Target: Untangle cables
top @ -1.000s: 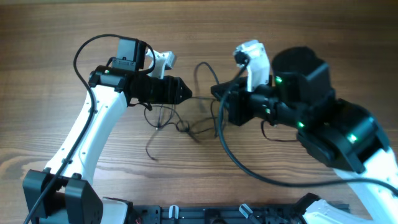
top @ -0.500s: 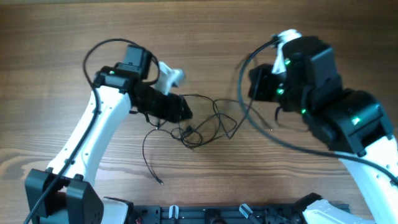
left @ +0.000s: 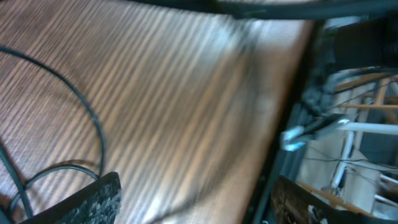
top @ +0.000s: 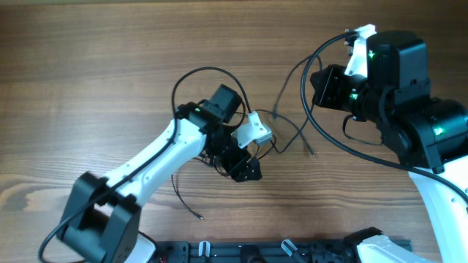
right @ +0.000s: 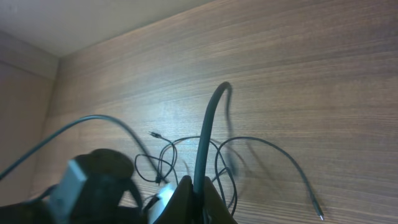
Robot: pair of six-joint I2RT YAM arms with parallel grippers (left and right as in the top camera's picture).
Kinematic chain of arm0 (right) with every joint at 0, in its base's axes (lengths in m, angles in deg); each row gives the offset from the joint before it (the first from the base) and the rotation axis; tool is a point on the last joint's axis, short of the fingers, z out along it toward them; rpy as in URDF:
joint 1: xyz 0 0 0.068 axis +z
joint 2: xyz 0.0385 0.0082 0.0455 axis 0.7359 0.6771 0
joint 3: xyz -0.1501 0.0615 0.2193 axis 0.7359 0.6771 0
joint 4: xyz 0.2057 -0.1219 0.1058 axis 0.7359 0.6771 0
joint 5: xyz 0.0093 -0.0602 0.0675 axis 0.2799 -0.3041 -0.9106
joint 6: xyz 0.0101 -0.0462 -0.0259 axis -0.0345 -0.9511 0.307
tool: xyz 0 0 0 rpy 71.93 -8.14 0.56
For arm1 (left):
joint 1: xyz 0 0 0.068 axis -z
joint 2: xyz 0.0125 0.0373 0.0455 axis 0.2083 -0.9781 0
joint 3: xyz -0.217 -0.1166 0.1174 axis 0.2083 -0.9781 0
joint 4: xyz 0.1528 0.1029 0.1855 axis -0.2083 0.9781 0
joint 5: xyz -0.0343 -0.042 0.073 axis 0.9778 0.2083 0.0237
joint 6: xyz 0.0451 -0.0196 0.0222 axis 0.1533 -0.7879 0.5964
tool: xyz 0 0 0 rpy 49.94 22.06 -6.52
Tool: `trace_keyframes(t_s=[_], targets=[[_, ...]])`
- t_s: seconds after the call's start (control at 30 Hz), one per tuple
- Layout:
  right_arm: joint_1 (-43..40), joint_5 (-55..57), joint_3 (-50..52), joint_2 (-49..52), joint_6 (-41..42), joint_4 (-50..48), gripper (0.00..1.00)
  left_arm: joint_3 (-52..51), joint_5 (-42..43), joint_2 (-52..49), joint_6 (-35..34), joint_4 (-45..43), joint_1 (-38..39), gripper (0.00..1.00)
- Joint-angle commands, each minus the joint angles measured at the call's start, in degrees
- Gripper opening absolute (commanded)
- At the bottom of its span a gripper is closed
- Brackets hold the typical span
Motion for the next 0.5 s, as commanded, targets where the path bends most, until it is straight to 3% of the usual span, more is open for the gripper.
trace_keyframes(t_s=[0.0, 0.03, 0.07, 0.17, 0.37, 0.47], targets=[[-0.2, -1.2, -0.5, -0.3, -1.2, 0.0, 0.04, -0.5, -4.6, -2.6, -2.2, -3.1, 0.3, 0.39], [-0.3, -1.0, -0.5, -0.3, -1.2, 0.0, 0.04, -0.4, -4.7, -2.3, -2.3, -3.4, -0.1, 0.09], [-0.8, -0.7, -0.5, -0.3, -1.1, 0.2, 0.04, 0.0, -4.9, -1.9, -3.8, -3.4, -0.7, 0.04], [-3.1, 1.0, -0.5, -0.3, 0.5, 1.4, 0.04, 3.1, -7.6, 1.4, -10.9, -2.5, -3.1, 0.04], [-12.7, 6.4, -0.4, 1.0, 0.3, 6.0, 0.04, 10.9, -23.2, 17.3, -31.3, -2.5, -10.3, 0.04], [-19.7, 6.6, -0.4, 3.0, -1.3, 7.6, 0.04, 11.3, -23.8, 24.7, -32.0, -2.4, -16.4, 0.04]])
